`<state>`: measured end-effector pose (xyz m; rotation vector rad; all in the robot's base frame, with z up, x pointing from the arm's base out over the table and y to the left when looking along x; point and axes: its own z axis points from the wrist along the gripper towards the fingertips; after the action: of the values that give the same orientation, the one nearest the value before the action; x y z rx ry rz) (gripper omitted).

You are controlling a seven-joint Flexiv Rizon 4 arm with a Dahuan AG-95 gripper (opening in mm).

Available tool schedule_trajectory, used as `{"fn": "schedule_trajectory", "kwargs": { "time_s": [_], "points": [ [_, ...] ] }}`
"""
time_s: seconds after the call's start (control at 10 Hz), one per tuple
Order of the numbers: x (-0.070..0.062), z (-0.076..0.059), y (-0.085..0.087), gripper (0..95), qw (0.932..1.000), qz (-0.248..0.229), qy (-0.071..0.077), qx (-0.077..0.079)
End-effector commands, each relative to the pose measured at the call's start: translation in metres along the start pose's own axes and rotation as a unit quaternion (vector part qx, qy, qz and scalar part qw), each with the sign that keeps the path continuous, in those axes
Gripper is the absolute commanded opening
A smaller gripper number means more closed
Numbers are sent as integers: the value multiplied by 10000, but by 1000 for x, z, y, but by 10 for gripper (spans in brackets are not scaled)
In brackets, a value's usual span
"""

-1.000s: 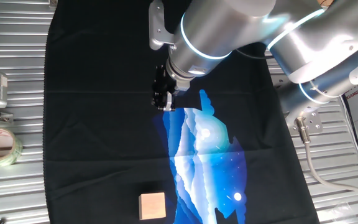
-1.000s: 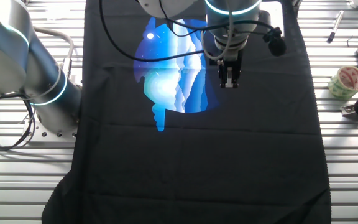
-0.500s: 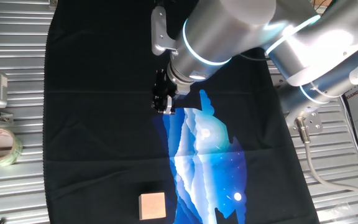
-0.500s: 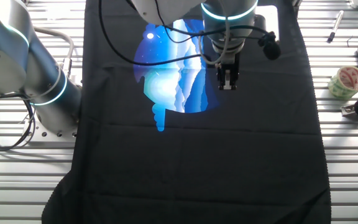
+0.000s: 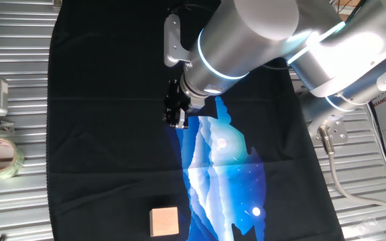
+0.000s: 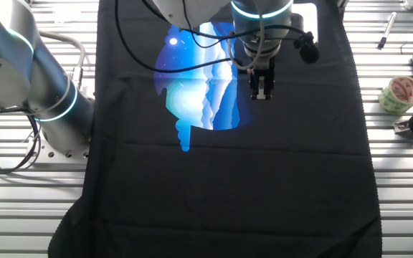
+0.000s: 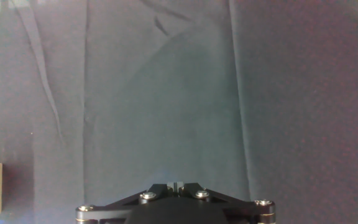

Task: Approach and touch the side of the small block

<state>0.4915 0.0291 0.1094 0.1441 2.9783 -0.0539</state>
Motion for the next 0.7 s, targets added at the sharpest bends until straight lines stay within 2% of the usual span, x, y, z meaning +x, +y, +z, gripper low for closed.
{"fn": "schedule_trajectory", "kwargs": {
  "time_s": [0.1, 0.3, 0.5, 0.6, 0.7],
  "points": [
    [0, 1, 1, 0, 10000, -24, -4, 9],
    [0, 2, 1, 0, 9997, -105, 187, -70],
    [1, 2, 1, 0, 9989, -118, 446, -91],
    [1, 2, 1, 0, 9988, -120, 455, -94],
    [1, 2, 1, 0, 9983, -121, 564, -82]
  ]
}}
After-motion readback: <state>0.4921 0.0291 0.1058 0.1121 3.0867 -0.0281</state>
